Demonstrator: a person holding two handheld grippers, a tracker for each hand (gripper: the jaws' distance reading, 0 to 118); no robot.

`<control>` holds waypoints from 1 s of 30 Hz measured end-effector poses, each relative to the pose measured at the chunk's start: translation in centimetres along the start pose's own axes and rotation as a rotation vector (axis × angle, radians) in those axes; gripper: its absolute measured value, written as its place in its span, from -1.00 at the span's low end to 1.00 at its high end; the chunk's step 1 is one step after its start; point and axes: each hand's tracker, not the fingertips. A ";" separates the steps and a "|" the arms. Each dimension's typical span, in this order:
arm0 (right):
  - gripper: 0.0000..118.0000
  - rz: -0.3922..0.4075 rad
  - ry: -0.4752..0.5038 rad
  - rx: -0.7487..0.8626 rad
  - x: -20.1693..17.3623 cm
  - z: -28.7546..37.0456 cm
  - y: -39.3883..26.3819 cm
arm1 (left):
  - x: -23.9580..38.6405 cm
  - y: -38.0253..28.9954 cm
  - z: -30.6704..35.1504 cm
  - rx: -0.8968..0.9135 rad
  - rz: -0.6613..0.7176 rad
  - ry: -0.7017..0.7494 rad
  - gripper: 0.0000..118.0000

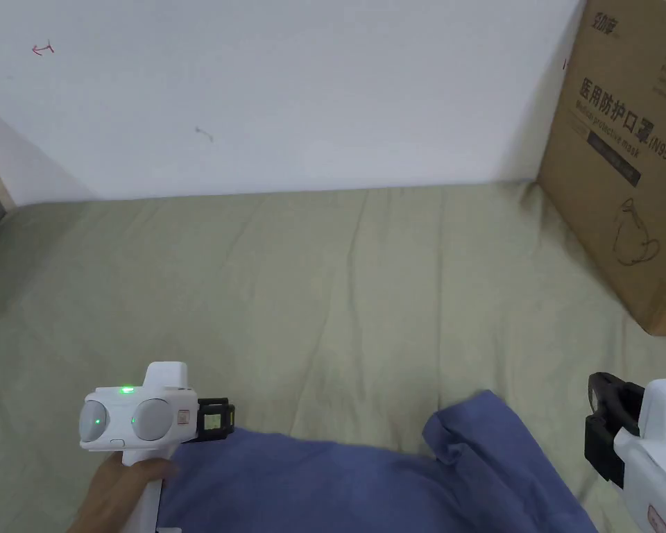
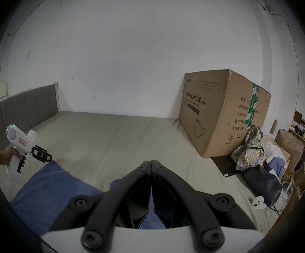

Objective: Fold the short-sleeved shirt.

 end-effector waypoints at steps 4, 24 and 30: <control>-1.00 -0.004 -0.014 -0.037 0.5 -1.3 -1.0 | -1.4 0.5 -2.4 -0.092 0.008 0.000 0.82; -0.74 -0.076 0.000 -0.354 3.3 -7.6 -4.6 | 0.1 -0.1 3.6 0.017 -0.396 0.331 -0.99; 0.57 -0.096 0.044 -0.575 3.6 -13.5 -9.7 | 2.2 -1.5 8.8 0.059 -0.415 0.268 -0.99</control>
